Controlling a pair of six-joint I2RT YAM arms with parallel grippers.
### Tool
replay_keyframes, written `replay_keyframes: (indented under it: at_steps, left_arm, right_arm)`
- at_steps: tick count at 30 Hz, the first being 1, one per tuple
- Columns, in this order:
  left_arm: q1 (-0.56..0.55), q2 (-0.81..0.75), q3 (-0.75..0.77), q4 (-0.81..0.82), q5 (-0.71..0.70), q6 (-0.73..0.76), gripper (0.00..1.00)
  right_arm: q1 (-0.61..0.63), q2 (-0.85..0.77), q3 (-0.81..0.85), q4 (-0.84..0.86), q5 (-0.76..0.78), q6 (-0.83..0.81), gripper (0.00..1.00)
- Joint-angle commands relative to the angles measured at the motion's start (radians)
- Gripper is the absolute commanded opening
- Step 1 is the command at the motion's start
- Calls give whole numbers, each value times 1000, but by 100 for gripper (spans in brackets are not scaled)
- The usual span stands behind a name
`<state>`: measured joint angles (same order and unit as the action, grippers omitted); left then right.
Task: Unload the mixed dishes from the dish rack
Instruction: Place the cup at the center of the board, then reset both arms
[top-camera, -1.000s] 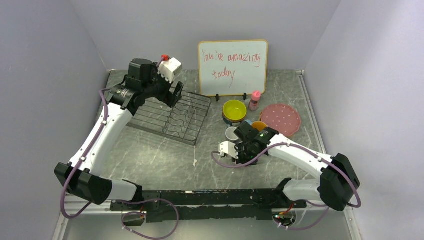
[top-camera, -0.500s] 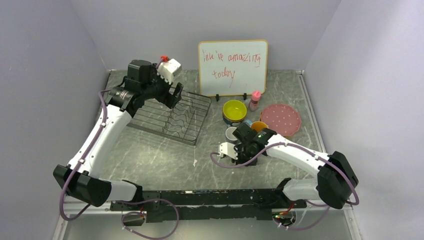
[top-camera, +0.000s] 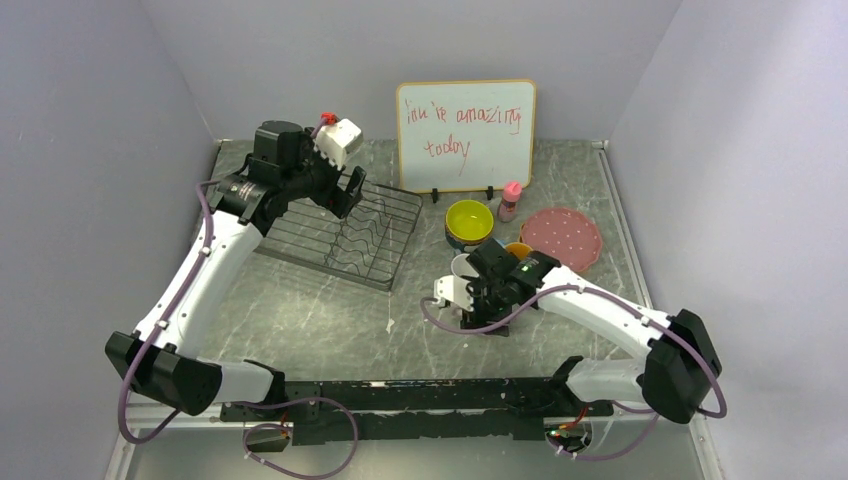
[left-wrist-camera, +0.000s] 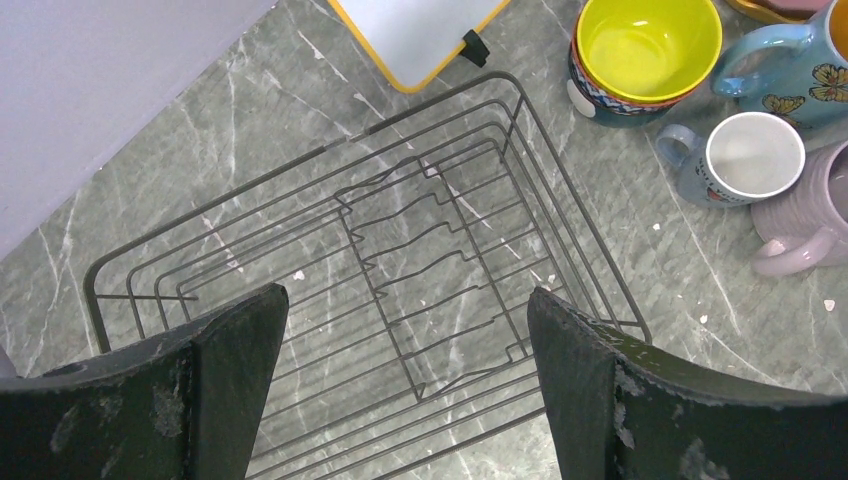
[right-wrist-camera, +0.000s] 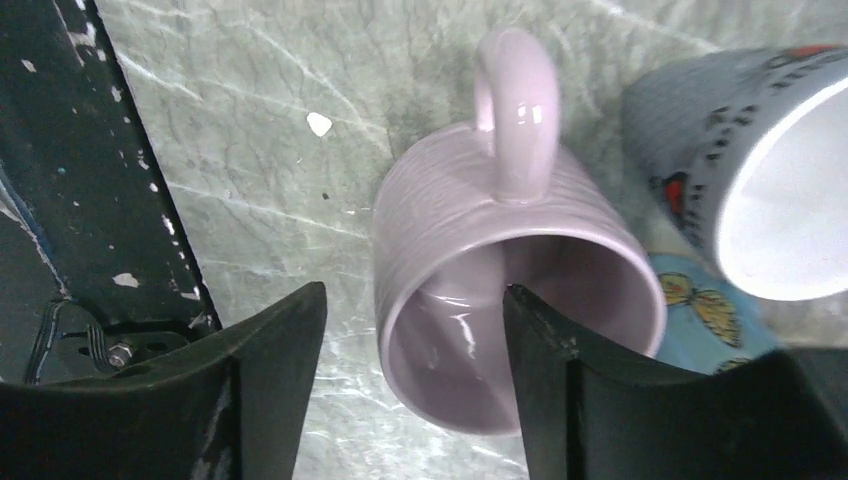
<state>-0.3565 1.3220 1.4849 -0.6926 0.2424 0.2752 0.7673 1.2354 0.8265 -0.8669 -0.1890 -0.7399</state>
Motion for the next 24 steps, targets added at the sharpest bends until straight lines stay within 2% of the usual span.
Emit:
replay_keyframes:
  at_steps: [1,6,12,18,24]
  left_arm:
    - [4,-23,0,34,5,12,95]
    - [6,-16,-23,69,-46,-29,95]
    - [68,-10,-51,159,-149,-147,95]
    - [189,-8,-78,196,-195,-308,95]
    - [269,-56,-138,252,-228,-369,95]
  right_arm:
    - [1,-58,106,-44,-33,-3,71]
    - [-57,-131,190,-38,-104,7,82]
    - [-258,-187,323,81,-168,105,98]
    - [-394,-152,424,224,-112,267,99]
    - [-516,-57,497,339,15,499,99]
